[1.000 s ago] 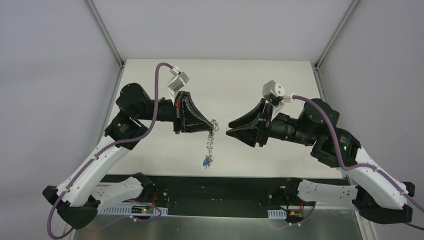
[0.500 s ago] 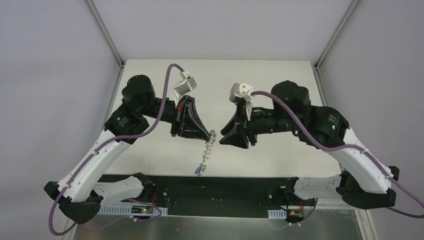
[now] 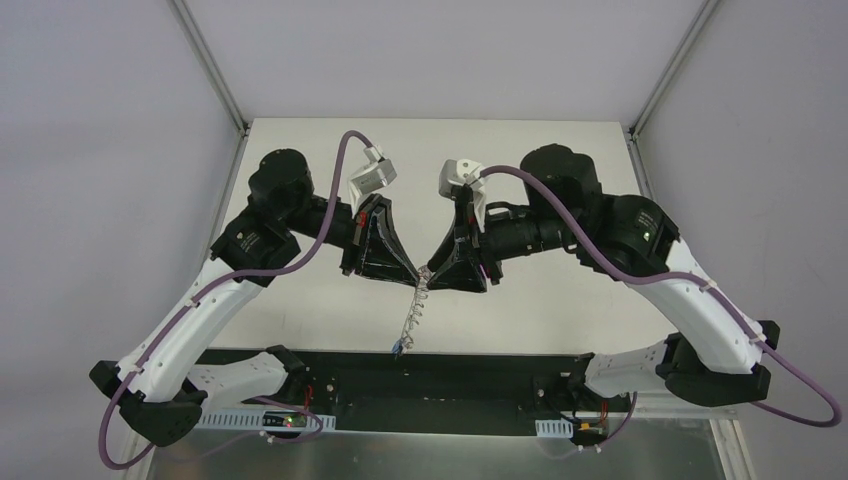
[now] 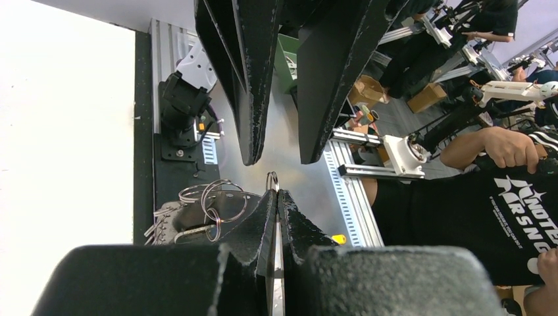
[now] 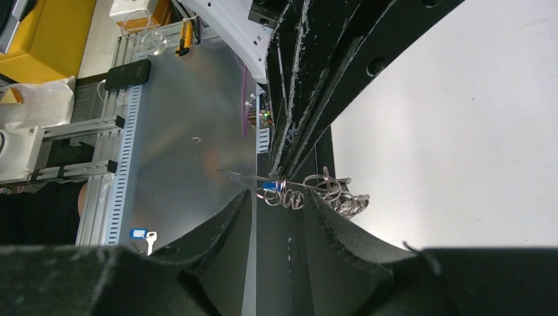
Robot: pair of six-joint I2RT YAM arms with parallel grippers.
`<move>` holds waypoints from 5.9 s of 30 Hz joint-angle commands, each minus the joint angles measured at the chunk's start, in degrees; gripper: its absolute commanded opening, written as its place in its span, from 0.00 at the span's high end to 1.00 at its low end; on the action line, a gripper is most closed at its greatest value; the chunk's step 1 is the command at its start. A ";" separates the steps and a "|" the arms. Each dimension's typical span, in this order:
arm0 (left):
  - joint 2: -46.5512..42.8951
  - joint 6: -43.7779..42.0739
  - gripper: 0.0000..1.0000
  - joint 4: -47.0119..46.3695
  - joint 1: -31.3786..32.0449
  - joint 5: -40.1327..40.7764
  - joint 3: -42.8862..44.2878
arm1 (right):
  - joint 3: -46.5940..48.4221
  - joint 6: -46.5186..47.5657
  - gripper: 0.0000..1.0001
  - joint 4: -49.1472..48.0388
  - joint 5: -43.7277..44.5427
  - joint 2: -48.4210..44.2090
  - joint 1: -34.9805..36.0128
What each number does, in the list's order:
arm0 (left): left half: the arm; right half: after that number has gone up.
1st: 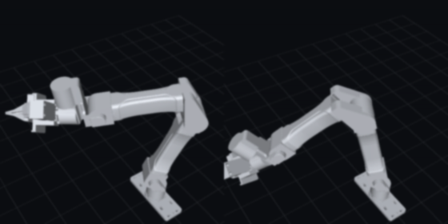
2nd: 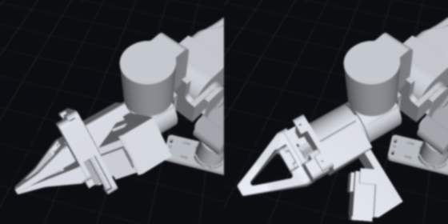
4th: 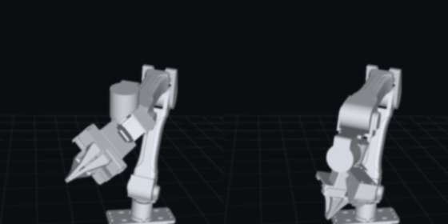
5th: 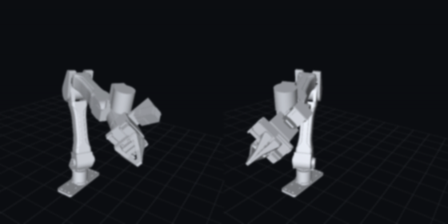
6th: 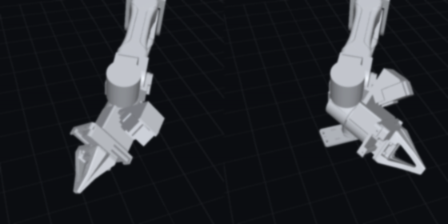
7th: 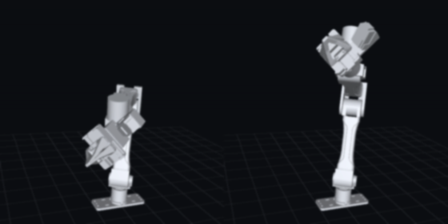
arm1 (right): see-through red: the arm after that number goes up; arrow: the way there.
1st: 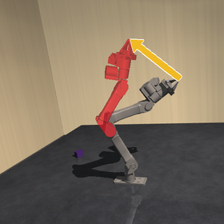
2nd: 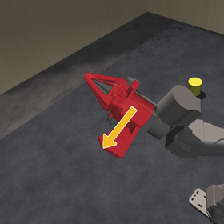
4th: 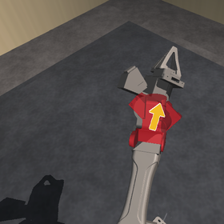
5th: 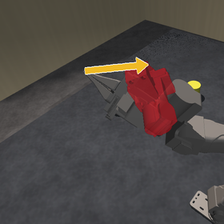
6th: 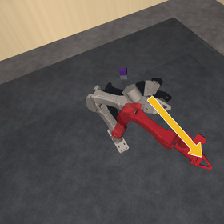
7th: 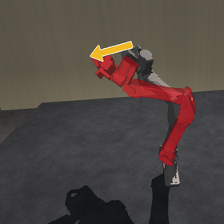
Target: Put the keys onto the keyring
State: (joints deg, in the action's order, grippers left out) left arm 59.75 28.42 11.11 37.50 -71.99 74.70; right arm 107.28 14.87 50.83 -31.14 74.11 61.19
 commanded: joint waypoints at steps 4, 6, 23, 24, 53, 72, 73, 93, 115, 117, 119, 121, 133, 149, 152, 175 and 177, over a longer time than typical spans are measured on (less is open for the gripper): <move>-0.62 -2.07 1.00 -0.71 0.12 -1.33 2.01 | 2.41 -1.14 0.62 -0.05 -2.80 1.50 -0.41; -0.53 -2.07 1.00 -0.63 0.12 -1.34 2.11 | 2.38 -1.31 0.62 -0.09 -2.68 1.64 -0.36; -0.05 -3.20 1.00 0.83 0.12 -0.09 2.65 | 2.94 -0.70 0.64 2.96 -3.33 3.25 -0.45; -0.04 -3.27 1.00 0.84 0.12 -0.01 2.69 | 2.89 -0.68 0.66 2.92 -3.40 3.25 -0.42; -8.51 -4.90 0.62 -1.59 0.28 11.37 0.57 | -23.25 -7.58 1.00 -27.67 9.48 -15.10 2.22; -9.49 10.73 0.61 -26.50 0.91 15.75 -9.23 | -49.11 -18.33 1.00 -73.99 18.57 -25.95 3.25; -9.71 10.73 0.62 -26.57 0.91 15.82 -9.41 | -49.59 -18.55 1.00 -75.05 19.07 -25.94 3.32; -13.33 10.09 0.63 -24.43 0.91 20.23 -10.57 | -51.02 -17.90 1.00 -81.40 22.37 -26.07 5.36; -12.18 9.90 0.65 -25.35 0.91 22.57 -10.71 | -50.08 -17.86 1.00 -79.98 21.20 -23.68 6.88; -12.46 9.89 0.65 -25.33 0.91 22.54 -10.71 | -50.23 -17.99 1.00 -79.18 21.86 -23.72 6.92; -12.56 9.87 0.65 -25.35 0.84 22.44 -10.69 | -50.37 -18.13 1.00 -78.52 22.52 -23.76 6.90; -12.57 9.88 0.65 -25.35 0.91 22.39 -10.55 | -50.70 -18.37 1.00 -78.43 22.69 -23.87 6.93; -12.35 10.14 0.65 -25.41 0.91 21.93 -10.45 | -51.09 -19.02 1.00 -78.08 23.06 -23.74 6.91; -12.45 10.41 0.65 -25.61 0.90 21.57 -10.58 | -50.75 -19.73 1.00 -76.06 22.51 -22.81 6.88; -12.39 10.29 0.66 -25.70 0.91 21.68 -10.79 | -50.14 -20.10 1.00 -75.60 21.60 -21.95 6.90; -12.75 9.92 0.66 -25.18 0.91 21.55 -10.71 | -47.77 -19.95 1.00 -69.10 16.51 -20.77 6.93; -12.73 9.65 0.66 -24.82 0.91 21.63 -10.52 | -48.01 -19.96 1.00 -68.98 16.67 -21.03 6.87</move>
State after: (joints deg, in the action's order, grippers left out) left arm 46.83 38.20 -10.22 37.89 -50.78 63.37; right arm 58.57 -4.29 -19.64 -11.62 52.58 67.44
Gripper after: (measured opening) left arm 0.338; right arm 0.008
